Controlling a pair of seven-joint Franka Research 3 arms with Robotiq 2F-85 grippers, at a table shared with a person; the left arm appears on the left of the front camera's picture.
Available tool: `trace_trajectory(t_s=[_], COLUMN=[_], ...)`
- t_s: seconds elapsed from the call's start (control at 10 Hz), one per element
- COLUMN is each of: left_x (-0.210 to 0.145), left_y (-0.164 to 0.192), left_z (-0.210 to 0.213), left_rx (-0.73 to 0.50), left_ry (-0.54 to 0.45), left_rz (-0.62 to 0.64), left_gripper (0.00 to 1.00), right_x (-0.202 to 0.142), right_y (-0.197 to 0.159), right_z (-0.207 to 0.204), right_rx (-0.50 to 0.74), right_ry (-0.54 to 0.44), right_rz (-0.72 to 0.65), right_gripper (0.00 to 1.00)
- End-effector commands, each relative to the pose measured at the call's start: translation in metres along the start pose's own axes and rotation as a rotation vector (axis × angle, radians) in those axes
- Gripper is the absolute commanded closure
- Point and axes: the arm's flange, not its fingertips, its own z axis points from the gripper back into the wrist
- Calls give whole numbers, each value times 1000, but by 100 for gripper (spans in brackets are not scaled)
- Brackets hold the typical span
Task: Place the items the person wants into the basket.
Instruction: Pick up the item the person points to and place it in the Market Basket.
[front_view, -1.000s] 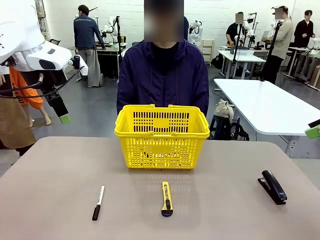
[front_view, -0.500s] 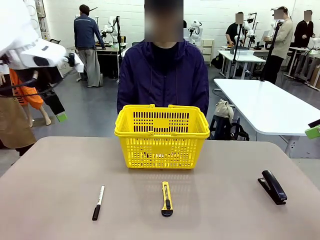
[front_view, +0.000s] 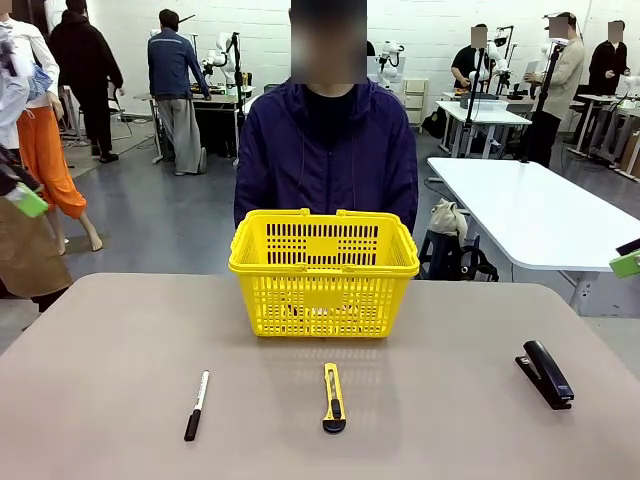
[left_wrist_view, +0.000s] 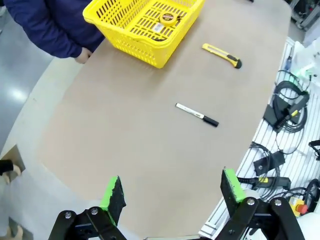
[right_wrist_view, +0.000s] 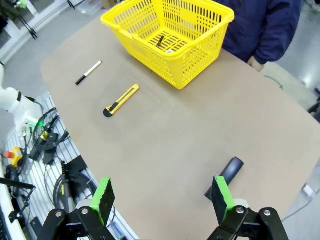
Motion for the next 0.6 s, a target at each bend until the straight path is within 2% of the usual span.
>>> trace_trajectory(t_s=[0.0, 0.3, 0.5], left_x=[-35, -82, -98], left_y=[5, 21, 37], left_z=[9, 13, 5], left_rx=[-49, -98, -133], left_ry=[-113, -298, -337], left_rz=[-24, -79, -100], left_gripper=[0, 0, 0], right_x=[0, 0, 0], right_y=[-1, -1, -1], right_z=[0, 0, 0], right_rx=[6, 6, 6], right_ry=[3, 3, 3], right_rz=[-3, -3, -3], right_gripper=[0, 0, 0])
